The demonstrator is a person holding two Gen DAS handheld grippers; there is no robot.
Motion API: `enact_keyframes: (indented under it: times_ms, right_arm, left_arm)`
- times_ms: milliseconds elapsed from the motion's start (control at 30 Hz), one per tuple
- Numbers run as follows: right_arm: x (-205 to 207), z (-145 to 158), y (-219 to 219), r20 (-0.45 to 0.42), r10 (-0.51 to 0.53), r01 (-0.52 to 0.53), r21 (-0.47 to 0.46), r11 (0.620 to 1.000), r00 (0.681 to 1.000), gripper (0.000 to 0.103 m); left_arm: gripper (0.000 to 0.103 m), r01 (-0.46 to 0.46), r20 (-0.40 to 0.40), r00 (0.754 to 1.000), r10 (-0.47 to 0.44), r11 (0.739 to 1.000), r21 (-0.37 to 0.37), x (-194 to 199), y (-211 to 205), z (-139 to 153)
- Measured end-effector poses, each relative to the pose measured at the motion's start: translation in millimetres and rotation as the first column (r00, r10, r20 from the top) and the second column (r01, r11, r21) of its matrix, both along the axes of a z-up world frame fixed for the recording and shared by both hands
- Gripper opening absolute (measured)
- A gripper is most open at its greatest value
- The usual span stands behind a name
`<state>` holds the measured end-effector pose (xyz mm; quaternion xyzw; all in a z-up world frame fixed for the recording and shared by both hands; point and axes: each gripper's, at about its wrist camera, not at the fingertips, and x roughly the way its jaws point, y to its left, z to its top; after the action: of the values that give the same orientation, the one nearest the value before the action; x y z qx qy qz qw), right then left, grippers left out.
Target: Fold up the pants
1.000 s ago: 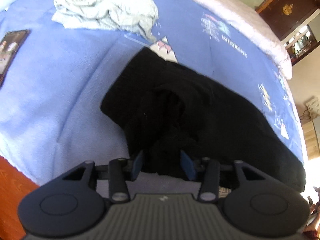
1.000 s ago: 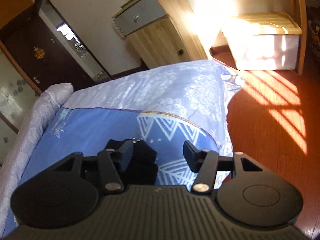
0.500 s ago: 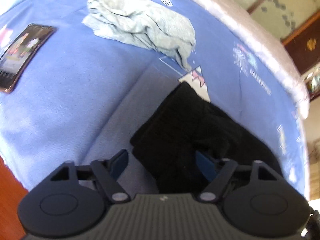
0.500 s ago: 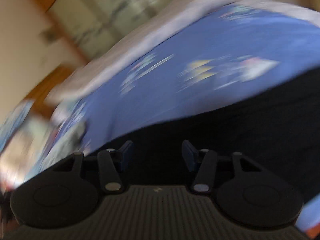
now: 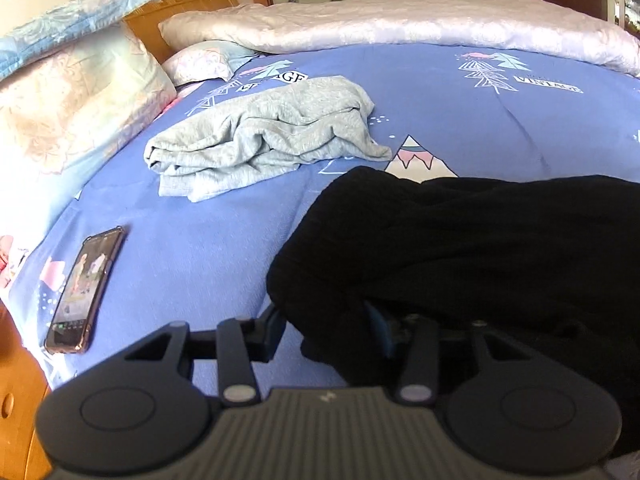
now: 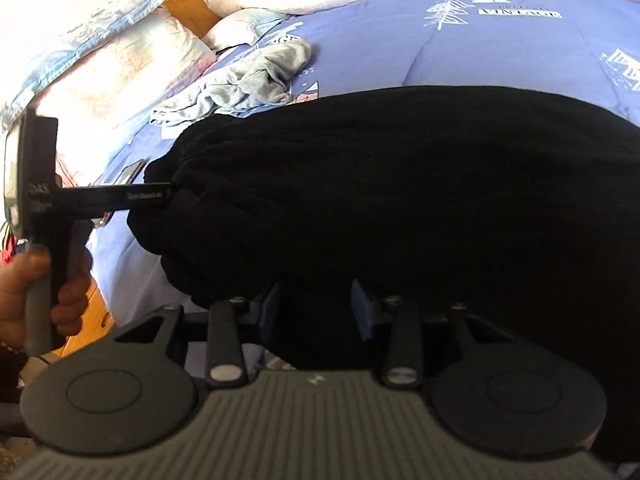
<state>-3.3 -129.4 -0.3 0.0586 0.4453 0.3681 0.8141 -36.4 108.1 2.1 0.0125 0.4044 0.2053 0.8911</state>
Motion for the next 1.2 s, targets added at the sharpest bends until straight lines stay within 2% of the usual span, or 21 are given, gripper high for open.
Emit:
enact_keyframes:
  times_ms: [100,167,233,300,400,500,567,633,700,767,867,933,1067,1100,1133,1200]
  right_arm:
    - [4,5,-11,-0.021,-0.057,0.058,0.028,0.998,0.998,0.043]
    - [6,11,-32,-0.006,-0.139,0.139,0.059,0.989,0.99,0.043]
    - [11,18,-66,0.001,-0.254,0.252,0.09,0.963,0.967,0.043]
    - [17,23,-109,-0.017,-0.389,0.388,0.131,0.912,0.921,0.043]
    - [14,24,-181,-0.073,-0.587,0.588,0.205,0.782,0.806,0.044]
    - [2,25,-250,-0.125,-0.744,0.744,0.273,0.611,0.657,0.045]
    - [-9,23,-286,-0.168,-0.809,0.809,0.31,0.499,0.563,0.048]
    - [-17,18,-307,-0.209,-0.845,0.848,0.334,0.411,0.492,0.048]
    - [-22,13,-325,-0.241,-0.863,0.873,0.334,0.356,0.444,0.048]
    - [-25,6,-335,-0.261,-0.874,0.893,0.309,0.327,0.41,0.048]
    - [-31,-7,-346,-0.285,-0.874,0.91,0.254,0.327,0.393,0.048]
    - [-31,-12,-354,-0.279,-0.872,0.909,0.238,0.342,0.402,0.046]
    - [-38,0,-366,-0.25,-0.863,0.894,0.213,0.394,0.44,0.046]
    - [-41,6,-371,-0.245,-0.862,0.891,0.229,0.393,0.443,0.047]
    - [-45,12,-378,-0.228,-0.873,0.891,0.263,0.371,0.431,0.048]
    - [-55,17,-398,-0.187,-0.912,0.898,0.328,0.293,0.366,0.051]
  left_arm:
    - [0.052,-0.01,-0.01,1.0,0.01,1.0,-0.01,-3,1,3]
    - [0.058,-0.023,-0.009,1.0,0.022,0.999,-0.026,-5,4,8]
    - [0.059,-0.024,-0.002,1.0,0.024,0.999,-0.038,-10,6,14]
    - [0.059,-0.022,0.009,1.0,0.023,0.999,-0.034,-12,6,19]
    - [0.059,-0.025,0.038,0.999,0.026,1.0,-0.018,-18,2,32]
    - [0.058,-0.035,0.071,0.997,0.036,0.999,-0.02,-23,0,47]
    - [0.058,-0.039,0.092,0.995,0.042,0.999,-0.035,-25,-2,57]
    - [0.058,-0.027,0.113,0.993,0.031,0.999,-0.043,-24,-7,66]
    - [0.058,-0.003,0.135,0.991,0.008,0.999,-0.035,-23,-16,75]
    - [0.058,0.034,0.148,0.989,-0.029,0.999,-0.035,-21,-28,81]
    - [0.058,0.099,0.148,0.985,-0.093,0.995,-0.033,-15,-48,82]
    - [0.058,0.13,0.126,0.984,-0.125,0.991,-0.028,-9,-60,76]
    - [0.058,0.169,0.06,0.984,-0.166,0.985,-0.036,6,-78,54]
    - [0.058,0.179,0.044,0.983,-0.177,0.983,-0.038,8,-81,48]
    - [0.058,0.192,0.026,0.981,-0.191,0.981,-0.038,11,-85,41]
    - [0.058,0.208,-0.015,0.978,-0.208,0.977,-0.042,15,-90,26]
